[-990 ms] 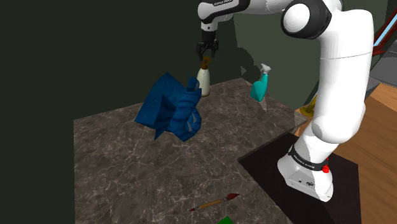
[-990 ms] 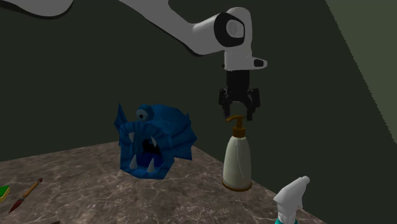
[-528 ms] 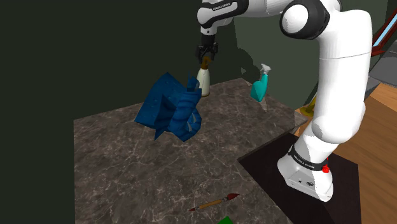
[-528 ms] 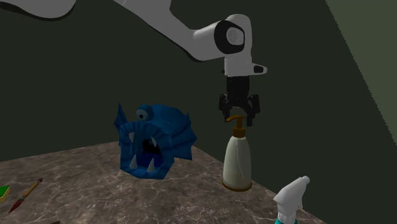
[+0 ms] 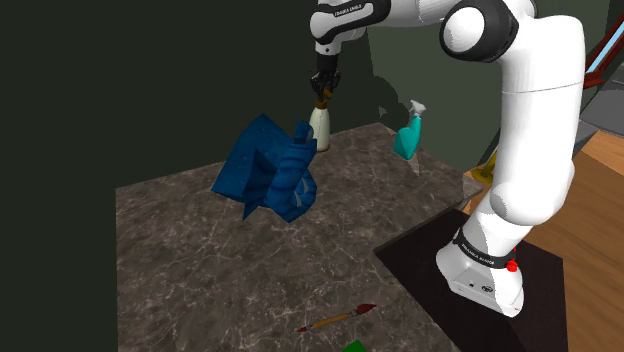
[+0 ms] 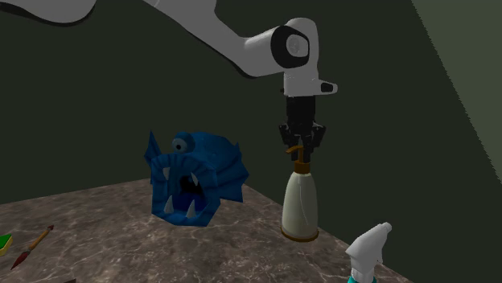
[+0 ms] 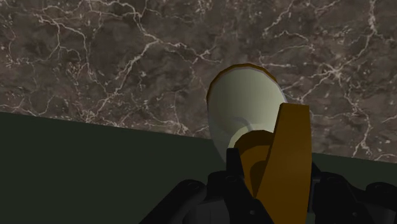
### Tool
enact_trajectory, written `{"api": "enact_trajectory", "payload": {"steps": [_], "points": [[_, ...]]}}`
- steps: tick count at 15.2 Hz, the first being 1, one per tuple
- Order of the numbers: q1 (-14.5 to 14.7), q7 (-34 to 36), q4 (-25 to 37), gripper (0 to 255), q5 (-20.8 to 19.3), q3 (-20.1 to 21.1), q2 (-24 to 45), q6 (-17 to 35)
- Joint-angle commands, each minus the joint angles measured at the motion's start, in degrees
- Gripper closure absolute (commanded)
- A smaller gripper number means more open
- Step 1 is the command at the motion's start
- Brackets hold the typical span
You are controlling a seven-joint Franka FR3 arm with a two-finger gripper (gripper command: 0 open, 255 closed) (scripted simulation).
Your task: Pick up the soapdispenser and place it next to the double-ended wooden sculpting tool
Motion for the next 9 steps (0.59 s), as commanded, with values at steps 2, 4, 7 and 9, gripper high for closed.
{"api": "enact_trajectory", "payload": {"steps": [2,4,7,9], "points": [[0.00,0.00,-0.02,255,0.00,0.00,0.01,0.00],[0.00,0.00,-0.01,255,0.00,0.00,0.02,0.00],[-0.01,-0.02,1.13,255,-0.03,-0.02,-0.25,-1.40],[-0.02,-0.04,2.39,255,-0.04,-0.04,-0.43,-2.85]]}}
